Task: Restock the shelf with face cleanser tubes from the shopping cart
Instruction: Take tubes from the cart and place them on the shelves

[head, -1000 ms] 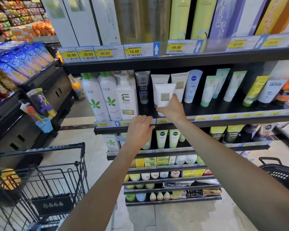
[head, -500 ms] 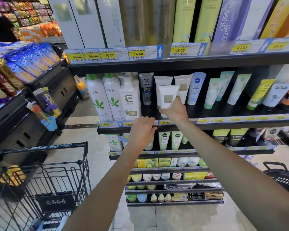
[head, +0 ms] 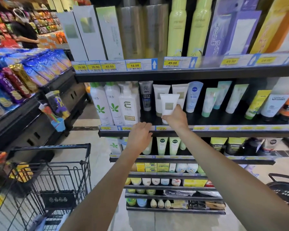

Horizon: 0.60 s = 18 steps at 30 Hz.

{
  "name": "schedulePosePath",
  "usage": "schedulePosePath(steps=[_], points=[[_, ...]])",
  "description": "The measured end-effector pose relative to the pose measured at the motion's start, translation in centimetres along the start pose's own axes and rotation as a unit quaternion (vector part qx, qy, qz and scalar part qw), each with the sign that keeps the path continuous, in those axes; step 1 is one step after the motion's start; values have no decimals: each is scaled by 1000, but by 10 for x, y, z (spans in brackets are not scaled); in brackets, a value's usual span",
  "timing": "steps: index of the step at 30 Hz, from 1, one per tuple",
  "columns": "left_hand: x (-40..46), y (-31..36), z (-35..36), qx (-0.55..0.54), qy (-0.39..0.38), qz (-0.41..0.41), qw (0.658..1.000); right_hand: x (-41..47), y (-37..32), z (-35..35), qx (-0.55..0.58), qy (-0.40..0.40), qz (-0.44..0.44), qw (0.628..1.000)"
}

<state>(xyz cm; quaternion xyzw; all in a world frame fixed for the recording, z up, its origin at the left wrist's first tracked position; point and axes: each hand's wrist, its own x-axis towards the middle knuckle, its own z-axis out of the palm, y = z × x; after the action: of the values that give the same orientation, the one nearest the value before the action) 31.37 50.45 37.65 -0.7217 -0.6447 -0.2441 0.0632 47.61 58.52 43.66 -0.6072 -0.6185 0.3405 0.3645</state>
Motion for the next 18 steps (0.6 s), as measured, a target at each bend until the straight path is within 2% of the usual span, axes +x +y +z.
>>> schedulePosePath(steps=[8, 18], points=[[5, 4, -1, 9, -15, -20, 1000, 9, 19, -35, 4, 15, 21, 1000], [7, 3, 0, 15, -27, -21, 999, 11, 22, -41, 9, 6, 27, 1000]])
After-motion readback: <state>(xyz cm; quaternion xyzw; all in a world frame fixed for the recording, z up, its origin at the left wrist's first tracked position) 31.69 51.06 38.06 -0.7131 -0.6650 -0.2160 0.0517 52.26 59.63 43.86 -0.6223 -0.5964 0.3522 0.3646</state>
